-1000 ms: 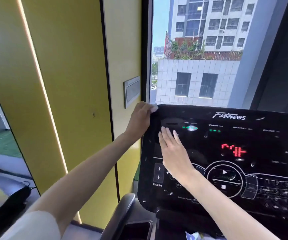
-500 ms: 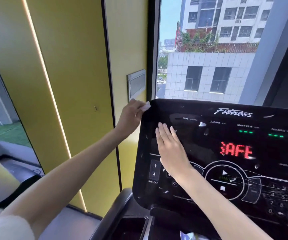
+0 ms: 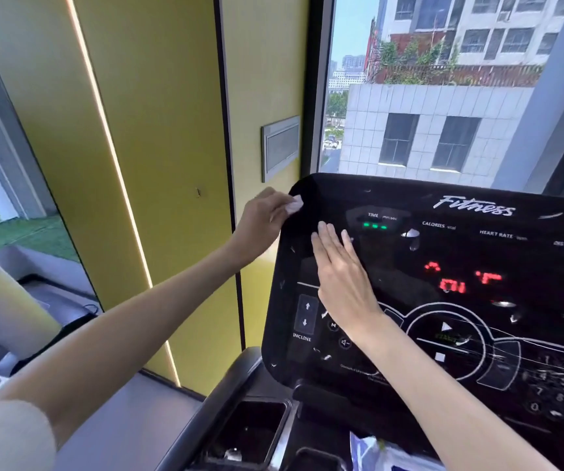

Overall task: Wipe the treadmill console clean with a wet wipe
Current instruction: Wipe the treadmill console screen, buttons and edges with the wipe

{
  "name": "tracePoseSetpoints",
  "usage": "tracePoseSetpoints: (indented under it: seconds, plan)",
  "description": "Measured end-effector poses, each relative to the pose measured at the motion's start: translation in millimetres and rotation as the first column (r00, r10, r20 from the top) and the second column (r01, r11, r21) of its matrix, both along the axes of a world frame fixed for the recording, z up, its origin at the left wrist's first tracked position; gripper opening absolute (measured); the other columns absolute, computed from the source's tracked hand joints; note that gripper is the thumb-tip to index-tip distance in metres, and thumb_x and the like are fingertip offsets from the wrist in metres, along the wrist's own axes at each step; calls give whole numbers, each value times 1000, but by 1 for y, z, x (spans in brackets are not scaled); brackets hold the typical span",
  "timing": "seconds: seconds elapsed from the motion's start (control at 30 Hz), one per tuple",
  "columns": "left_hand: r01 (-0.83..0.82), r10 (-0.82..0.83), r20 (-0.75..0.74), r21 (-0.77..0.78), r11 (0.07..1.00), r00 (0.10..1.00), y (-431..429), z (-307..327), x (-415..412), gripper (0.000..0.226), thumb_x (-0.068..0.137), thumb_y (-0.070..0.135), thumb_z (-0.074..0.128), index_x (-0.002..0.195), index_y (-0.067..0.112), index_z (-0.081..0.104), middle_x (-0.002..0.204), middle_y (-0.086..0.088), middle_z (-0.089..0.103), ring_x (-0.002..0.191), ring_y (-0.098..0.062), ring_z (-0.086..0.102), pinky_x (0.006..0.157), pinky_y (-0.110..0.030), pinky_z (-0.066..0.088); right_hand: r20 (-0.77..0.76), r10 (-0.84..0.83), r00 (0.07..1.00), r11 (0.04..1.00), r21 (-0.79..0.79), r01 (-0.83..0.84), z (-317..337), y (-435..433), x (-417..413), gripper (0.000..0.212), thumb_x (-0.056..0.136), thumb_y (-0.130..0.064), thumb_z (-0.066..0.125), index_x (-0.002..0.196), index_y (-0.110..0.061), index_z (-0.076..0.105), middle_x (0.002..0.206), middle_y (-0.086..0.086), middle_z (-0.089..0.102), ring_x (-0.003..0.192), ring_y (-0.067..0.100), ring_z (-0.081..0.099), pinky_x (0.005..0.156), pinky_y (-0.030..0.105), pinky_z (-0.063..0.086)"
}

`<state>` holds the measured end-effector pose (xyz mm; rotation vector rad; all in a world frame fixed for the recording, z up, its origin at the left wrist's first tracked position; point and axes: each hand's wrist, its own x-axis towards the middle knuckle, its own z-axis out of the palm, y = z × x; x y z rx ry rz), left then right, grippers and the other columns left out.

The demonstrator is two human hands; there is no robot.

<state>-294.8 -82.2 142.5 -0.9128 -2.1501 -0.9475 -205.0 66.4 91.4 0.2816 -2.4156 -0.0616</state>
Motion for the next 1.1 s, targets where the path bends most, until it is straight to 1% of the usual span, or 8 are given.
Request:
tracePoseSetpoints:
  seconds: [0.13,0.3,0.43,0.57,0.73,0.87,1.0,1.1]
  plan:
    - [157,-178,-34,-336,929,983,-11,-27,13,21,85,-7,54,100,2,65,95,-10,58,85,-13,51,78,-16,40,9,15,1000,1000,-12,-15,1,0,1,64,63,18,51,127,15,45,137,31,41,130,39,38,107,52,32]
    - [53,-56,-16,-148,988,998,-8,-20,8,22,82,-10,55,98,0,66,92,-14,60,82,-22,58,74,-13,40,-5,10,1000,1000,30,-9,0,0,0,59,68,12,36,126,16,46,136,32,42,130,40,39,107,52,31]
    - [256,-281,12,-454,854,960,-15,-44,26,21,83,-6,52,97,2,66,90,-14,57,82,-21,54,74,-28,44,17,10,1000,997,75,-11,-1,3,1,65,65,14,56,128,16,43,138,30,40,131,40,37,109,51,28]
    - [98,-96,21,-154,983,995,-10,-27,8,19,83,-8,57,97,1,67,89,-13,60,78,-17,57,73,-19,45,25,-19,1000,992,125,16,1,2,1,67,63,15,59,128,15,43,138,31,39,131,39,38,109,51,29]
    - [292,-294,78,-504,813,953,-17,-44,29,20,84,-5,55,98,4,67,90,-11,57,82,-21,56,75,-19,41,28,3,1000,990,143,-7,1,4,3,67,64,13,56,129,16,40,139,32,38,131,42,37,109,52,26]
    - [119,-114,41,-141,983,993,-9,-30,16,22,83,-9,55,97,2,67,87,-8,58,76,-17,56,71,-13,41,15,-12,1000,987,162,9,0,4,1,66,64,16,55,129,17,41,138,34,38,130,43,36,110,51,24]
    - [287,-292,58,-432,855,955,-15,-58,35,21,83,-6,54,98,1,66,90,-12,58,82,-20,54,74,-22,42,30,8,1000,985,174,-13,1,5,3,61,72,5,36,132,16,36,141,33,33,132,43,32,111,51,22]
    - [201,-186,93,-190,961,978,-12,-47,22,17,85,-4,58,97,2,68,88,-7,61,78,-13,54,72,-18,40,30,-25,999,977,211,18,1,5,2,66,67,11,55,131,16,39,140,33,36,131,42,35,111,50,24]
